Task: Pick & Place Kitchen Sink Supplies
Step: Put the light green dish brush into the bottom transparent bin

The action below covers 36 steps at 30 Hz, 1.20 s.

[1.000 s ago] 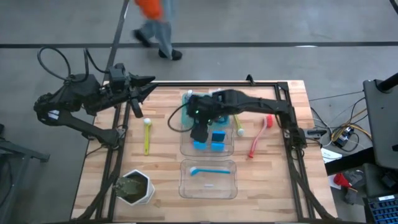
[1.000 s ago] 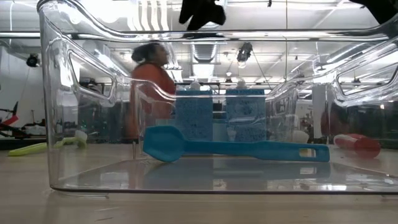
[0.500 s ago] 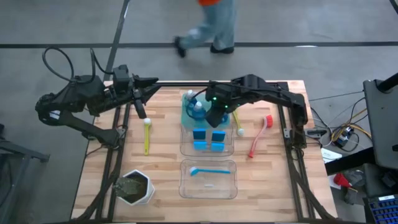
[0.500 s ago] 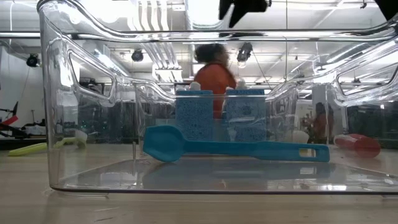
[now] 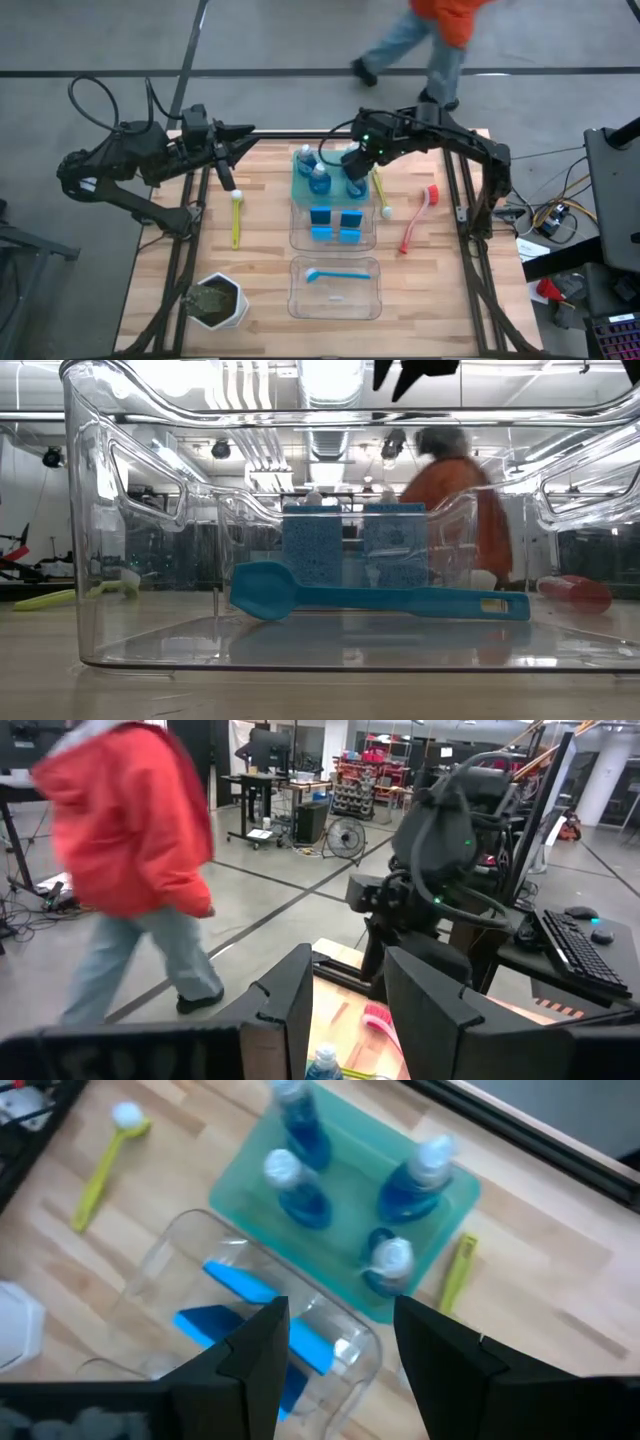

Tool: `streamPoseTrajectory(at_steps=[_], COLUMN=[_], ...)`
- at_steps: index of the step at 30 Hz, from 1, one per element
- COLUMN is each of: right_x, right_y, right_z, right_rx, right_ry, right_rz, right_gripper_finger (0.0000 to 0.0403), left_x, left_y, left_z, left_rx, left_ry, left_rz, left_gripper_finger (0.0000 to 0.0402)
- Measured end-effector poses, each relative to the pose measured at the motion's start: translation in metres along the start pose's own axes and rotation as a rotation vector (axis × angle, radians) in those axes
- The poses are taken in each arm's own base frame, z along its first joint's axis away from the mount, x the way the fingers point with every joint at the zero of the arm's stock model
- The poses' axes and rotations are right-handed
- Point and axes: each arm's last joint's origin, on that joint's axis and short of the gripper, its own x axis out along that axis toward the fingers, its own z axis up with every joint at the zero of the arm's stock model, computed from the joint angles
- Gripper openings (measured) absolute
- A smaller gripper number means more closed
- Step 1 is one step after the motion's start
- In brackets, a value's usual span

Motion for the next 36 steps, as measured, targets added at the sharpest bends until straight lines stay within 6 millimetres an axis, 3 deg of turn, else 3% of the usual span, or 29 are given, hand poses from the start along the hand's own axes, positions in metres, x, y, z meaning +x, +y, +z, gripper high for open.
streamPoseTrajectory(at_steps=[8,16,27,36], right_x=[0.008,0.034,0.085,0.143], right_y=[-0.042,-0.088,-0.120,-0.135], right_z=[-0.001,-0.029,-0.061,-0.086], right_rx=[0.068,0.163,0.261,0.274], right_ry=[0.045,0.165,0.184,0.240], right_rz=[-0.102,-0.228,-0.105,-0.047], right_gripper_finger=[0.0176,0.0176,0.0176,0.0176], left_x=[0.000,0.000,0.000,0.000], left_y=[0.000,0.000,0.000,0.000], left_z=[0.000,0.000,0.000,0.000], left_rx=[-0.004,0.000,0.013,0.015], left_ry=[0.000,0.000,0.000,-0.001], left_rz=[0.000,0.000,0.000,0.000], left_gripper_finger=[0.0122,0.0122,0.0122,0.0122])
